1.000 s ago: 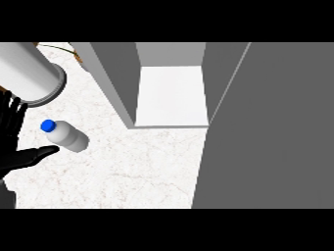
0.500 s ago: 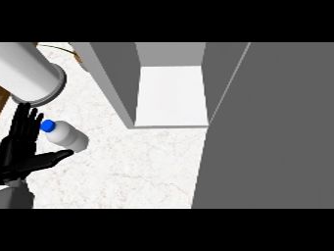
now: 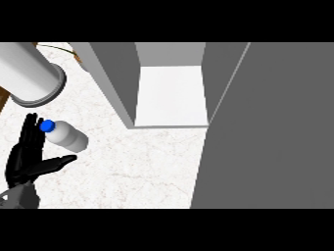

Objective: Pick up the bottled water, place it into the cabinet and close the cabinet

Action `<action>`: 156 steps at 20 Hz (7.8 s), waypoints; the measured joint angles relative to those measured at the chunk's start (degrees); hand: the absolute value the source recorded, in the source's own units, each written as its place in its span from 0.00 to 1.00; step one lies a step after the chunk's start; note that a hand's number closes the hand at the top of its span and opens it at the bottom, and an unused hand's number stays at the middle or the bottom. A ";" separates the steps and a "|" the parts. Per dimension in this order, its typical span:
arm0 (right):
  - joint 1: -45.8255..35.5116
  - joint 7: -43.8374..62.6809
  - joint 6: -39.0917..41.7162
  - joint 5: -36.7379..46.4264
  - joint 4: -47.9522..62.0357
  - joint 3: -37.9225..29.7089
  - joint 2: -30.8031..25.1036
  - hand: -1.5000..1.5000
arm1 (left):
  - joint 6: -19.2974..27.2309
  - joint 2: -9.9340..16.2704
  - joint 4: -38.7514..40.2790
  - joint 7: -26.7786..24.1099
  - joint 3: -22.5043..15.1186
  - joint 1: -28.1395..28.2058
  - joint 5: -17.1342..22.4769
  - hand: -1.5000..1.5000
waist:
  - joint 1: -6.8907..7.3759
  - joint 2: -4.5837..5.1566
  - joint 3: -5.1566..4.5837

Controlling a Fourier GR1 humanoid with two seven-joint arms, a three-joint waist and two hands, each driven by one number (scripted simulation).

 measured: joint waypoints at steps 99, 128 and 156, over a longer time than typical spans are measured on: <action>10.40 -19.22 22.50 -30.75 11.79 -43.25 -8.69 0.00 | 13.86 -5.67 42.17 -20.02 -20.76 -28.77 10.73 1.00 | -5.08 -0.67 1.33; 8.39 -19.75 27.98 -40.61 16.91 -50.76 -13.35 0.00 | 20.65 -7.01 49.78 -27.64 -15.55 -32.19 17.34 0.00 | -6.46 -0.02 1.70; 6.54 -20.55 31.72 -42.81 20.23 -50.24 -14.37 0.00 | 29.57 -4.88 49.78 -20.89 -18.81 -28.51 14.87 1.00 | -9.90 1.90 0.22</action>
